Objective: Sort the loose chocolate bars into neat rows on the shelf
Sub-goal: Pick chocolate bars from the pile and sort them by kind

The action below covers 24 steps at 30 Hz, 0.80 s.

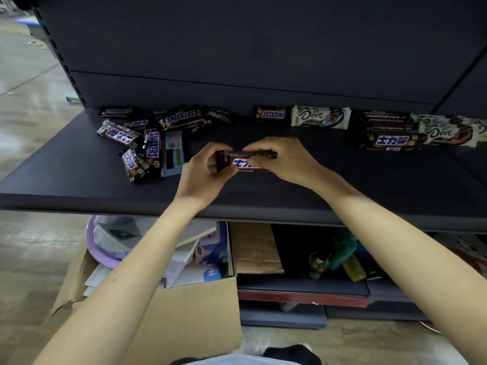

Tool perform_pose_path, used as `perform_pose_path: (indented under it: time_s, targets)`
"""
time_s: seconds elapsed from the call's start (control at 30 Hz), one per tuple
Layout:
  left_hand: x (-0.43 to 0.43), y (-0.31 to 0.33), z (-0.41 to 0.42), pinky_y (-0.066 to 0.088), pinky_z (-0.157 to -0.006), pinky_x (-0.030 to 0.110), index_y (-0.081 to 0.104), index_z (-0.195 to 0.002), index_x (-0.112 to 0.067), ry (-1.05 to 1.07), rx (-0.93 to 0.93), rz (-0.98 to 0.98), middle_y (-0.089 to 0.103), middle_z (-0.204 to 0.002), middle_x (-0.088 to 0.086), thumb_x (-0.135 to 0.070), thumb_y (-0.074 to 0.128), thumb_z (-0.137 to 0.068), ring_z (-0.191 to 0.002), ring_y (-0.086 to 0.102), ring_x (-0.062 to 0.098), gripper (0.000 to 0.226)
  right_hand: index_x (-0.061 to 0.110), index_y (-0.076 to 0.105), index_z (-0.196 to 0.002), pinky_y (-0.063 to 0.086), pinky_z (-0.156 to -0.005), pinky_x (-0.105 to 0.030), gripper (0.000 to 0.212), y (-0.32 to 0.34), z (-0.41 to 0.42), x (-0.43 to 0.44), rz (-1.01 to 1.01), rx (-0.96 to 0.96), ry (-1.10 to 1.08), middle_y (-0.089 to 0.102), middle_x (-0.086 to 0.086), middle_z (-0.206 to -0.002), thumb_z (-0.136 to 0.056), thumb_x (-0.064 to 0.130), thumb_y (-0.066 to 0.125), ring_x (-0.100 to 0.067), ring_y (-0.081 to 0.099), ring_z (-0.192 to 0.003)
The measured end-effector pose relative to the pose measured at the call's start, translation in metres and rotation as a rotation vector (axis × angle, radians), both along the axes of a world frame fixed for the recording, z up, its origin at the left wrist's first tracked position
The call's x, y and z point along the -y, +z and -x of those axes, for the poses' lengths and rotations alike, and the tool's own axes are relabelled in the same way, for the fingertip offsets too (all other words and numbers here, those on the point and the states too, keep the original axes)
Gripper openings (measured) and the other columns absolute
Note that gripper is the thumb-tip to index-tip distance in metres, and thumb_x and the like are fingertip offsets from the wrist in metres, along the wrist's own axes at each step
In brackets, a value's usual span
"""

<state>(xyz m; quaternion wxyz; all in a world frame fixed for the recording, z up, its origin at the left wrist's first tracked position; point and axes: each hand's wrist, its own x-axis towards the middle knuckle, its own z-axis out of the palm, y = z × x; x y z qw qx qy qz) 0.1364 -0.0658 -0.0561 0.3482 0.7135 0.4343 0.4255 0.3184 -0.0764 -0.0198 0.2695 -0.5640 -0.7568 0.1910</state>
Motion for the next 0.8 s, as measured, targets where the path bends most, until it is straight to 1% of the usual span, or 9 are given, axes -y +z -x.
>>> perform_pose_path:
  time_s: [0.07, 0.13, 0.17, 0.23, 0.33, 0.43, 0.57, 0.67, 0.8]
  targets:
    - [0.001, -0.001, -0.005, 0.045, -0.073, 0.004, 0.054, -0.114, -0.024, 0.033, -0.004, -0.032, 0.059, -0.092, -0.016, -0.015, 0.065, -0.085, -0.082, 0.06, -0.002, 0.033, 0.017, 0.067, -0.113, 0.041, -0.072, -0.008, 0.026, -0.002, 0.0, -0.003, -0.009, -0.002, -0.021, 0.066, 0.005, -0.103, -0.087, 0.021, 0.063, -0.004, 0.058, -0.088]
    - [0.002, -0.005, -0.007, 0.045, -0.072, 0.006, 0.044, -0.13, -0.021, 0.089, -0.042, -0.109, 0.056, -0.1, -0.016, -0.015, 0.062, -0.087, -0.079, 0.058, -0.001, 0.047, 0.016, 0.067, -0.111, 0.042, -0.073, -0.01, 0.025, -0.003, -0.001, -0.007, -0.022, -0.006, -0.056, 0.068, 0.003, -0.104, -0.087, 0.02, 0.063, -0.004, 0.058, -0.088]
    - [0.0, -0.008, -0.008, 0.047, -0.074, 0.013, 0.037, -0.136, -0.02, 0.11, -0.072, -0.143, 0.055, -0.107, -0.013, -0.016, 0.06, -0.087, -0.082, 0.058, 0.001, 0.054, 0.015, 0.067, -0.111, 0.043, -0.075, -0.011, 0.025, -0.004, -0.002, -0.009, -0.036, -0.009, -0.079, 0.068, 0.002, -0.105, -0.087, 0.02, 0.063, -0.003, 0.058, -0.089]
    - [-0.004, -0.016, -0.008, 0.047, -0.078, 0.027, 0.029, -0.141, -0.017, 0.152, -0.181, -0.164, 0.055, -0.121, -0.003, -0.018, 0.057, -0.089, -0.097, 0.058, 0.013, 0.06, 0.013, 0.067, -0.113, 0.046, -0.079, -0.017, 0.025, -0.007, -0.007, -0.015, -0.056, 0.003, -0.132, 0.068, 0.0, -0.107, -0.089, 0.02, 0.061, -0.006, 0.058, -0.091]
    - [-0.009, -0.025, -0.011, 0.041, -0.085, 0.034, 0.039, -0.136, -0.012, 0.21, -0.401, -0.156, 0.055, -0.126, 0.007, -0.023, 0.053, -0.09, -0.114, 0.049, 0.026, 0.049, 0.013, 0.066, -0.113, 0.047, -0.085, -0.027, 0.026, -0.014, -0.016, -0.028, -0.044, 0.047, -0.184, 0.068, -0.003, -0.109, -0.09, 0.021, 0.06, -0.013, 0.061, -0.097]
    - [-0.007, -0.026, -0.015, 0.037, -0.093, 0.038, 0.055, -0.123, -0.01, 0.183, -0.562, -0.168, 0.058, -0.121, 0.011, -0.025, 0.049, -0.092, -0.114, 0.045, 0.033, 0.035, 0.012, 0.065, -0.115, 0.046, -0.087, -0.026, 0.027, -0.02, -0.024, -0.04, -0.011, 0.072, -0.229, 0.067, -0.004, -0.112, -0.091, 0.022, 0.058, -0.014, 0.06, -0.101]
    - [-0.008, -0.027, -0.013, 0.038, -0.091, 0.037, 0.062, -0.114, -0.011, 0.181, -0.57, -0.163, 0.06, -0.117, 0.01, -0.024, 0.049, -0.092, -0.111, 0.046, 0.034, 0.029, 0.011, 0.066, -0.112, 0.045, -0.085, -0.025, 0.025, -0.022, -0.028, -0.055, 0.022, 0.016, -0.268, 0.067, -0.005, -0.111, -0.092, 0.021, 0.056, -0.015, 0.06, -0.101]
    - [-0.008, -0.026, -0.012, 0.039, -0.089, 0.036, 0.062, -0.112, -0.012, 0.184, -0.575, -0.167, 0.061, -0.115, 0.009, -0.025, 0.049, -0.092, -0.111, 0.047, 0.033, 0.027, 0.011, 0.066, -0.111, 0.039, -0.083, -0.017, 0.024, -0.019, -0.032, -0.062, 0.101, -0.053, -0.255, 0.066, -0.002, -0.111, -0.091, 0.02, 0.058, -0.008, 0.056, -0.098]
    - [-0.008, -0.025, -0.011, 0.039, -0.087, 0.033, 0.062, -0.113, -0.013, 0.185, -0.578, -0.163, 0.061, -0.116, 0.007, -0.026, 0.049, -0.093, -0.111, 0.047, 0.031, 0.027, 0.015, 0.065, -0.114, 0.037, -0.085, -0.018, 0.024, -0.016, -0.037, -0.065, 0.185, -0.088, -0.223, 0.062, 0.003, -0.11, -0.091, 0.021, 0.058, -0.003, 0.051, -0.099]
